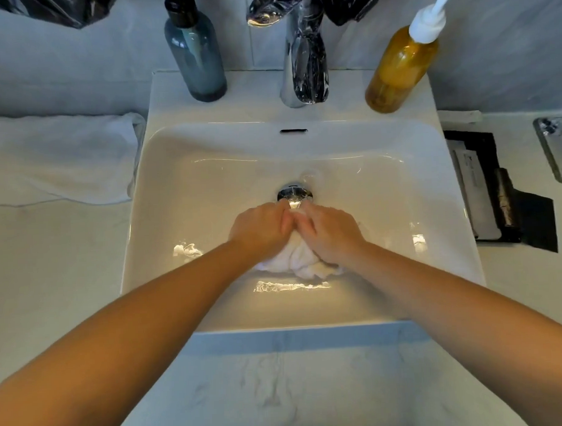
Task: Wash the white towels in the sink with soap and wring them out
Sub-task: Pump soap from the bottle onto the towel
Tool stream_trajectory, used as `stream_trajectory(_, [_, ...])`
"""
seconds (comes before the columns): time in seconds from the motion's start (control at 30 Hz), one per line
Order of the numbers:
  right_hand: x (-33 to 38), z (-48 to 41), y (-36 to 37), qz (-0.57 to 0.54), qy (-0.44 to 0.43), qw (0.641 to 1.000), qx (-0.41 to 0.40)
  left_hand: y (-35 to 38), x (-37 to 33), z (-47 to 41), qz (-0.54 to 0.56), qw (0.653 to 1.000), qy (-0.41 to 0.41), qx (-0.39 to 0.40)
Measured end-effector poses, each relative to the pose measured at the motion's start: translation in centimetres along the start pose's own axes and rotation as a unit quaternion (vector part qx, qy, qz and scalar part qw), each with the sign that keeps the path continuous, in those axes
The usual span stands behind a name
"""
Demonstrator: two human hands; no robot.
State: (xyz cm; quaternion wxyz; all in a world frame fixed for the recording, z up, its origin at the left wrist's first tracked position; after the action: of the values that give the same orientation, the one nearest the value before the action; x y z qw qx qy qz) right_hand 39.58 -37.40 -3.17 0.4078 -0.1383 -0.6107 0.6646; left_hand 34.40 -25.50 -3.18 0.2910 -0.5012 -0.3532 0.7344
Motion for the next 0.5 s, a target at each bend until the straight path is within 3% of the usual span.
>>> stream_trajectory(0.07, [-0.2, 0.2, -0.9, -0.043, 0.000, 0.998, 0.044, -1.5, -0.2, 0.0, -0.003, 0.999, 0.042, -0.008])
stream_trajectory(0.17, [-0.7, 1.6, -3.5, -0.114, -0.048, 0.990, 0.063, -4.9, -0.8, 2.0, -0.059, 0.974, 0.208, -0.067])
stream_trajectory(0.23, [-1.5, 2.9, -5.0, -0.145, -0.041, 0.987, 0.057, -6.1, -0.1, 3.4, -0.079, 0.958, 0.264, -0.076])
stream_trajectory(0.4, [-1.4, 4.0, -6.4, -0.210, 0.024, 0.977, 0.027, -5.6, 1.1, 4.1, -0.045, 0.984, 0.168, 0.022])
stream_trajectory(0.5, [-0.9, 4.5, -8.3, -0.255, 0.038, 0.966, 0.009, -6.5, -0.1, 4.9, 0.009, 0.989, 0.144, 0.023])
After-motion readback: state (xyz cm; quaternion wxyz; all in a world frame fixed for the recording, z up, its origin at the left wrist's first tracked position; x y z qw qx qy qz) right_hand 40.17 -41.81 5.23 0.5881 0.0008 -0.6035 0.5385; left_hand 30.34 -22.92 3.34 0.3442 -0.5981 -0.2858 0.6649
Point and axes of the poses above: each hand's wrist, its own z-axis away from the middle knuckle, its own y-axis out of the palm, x = y × z, the point moved 5 cm from there along -z, towards the middle knuckle, and after that the axes turned 11 degrees about z, right-handed, at the moved point
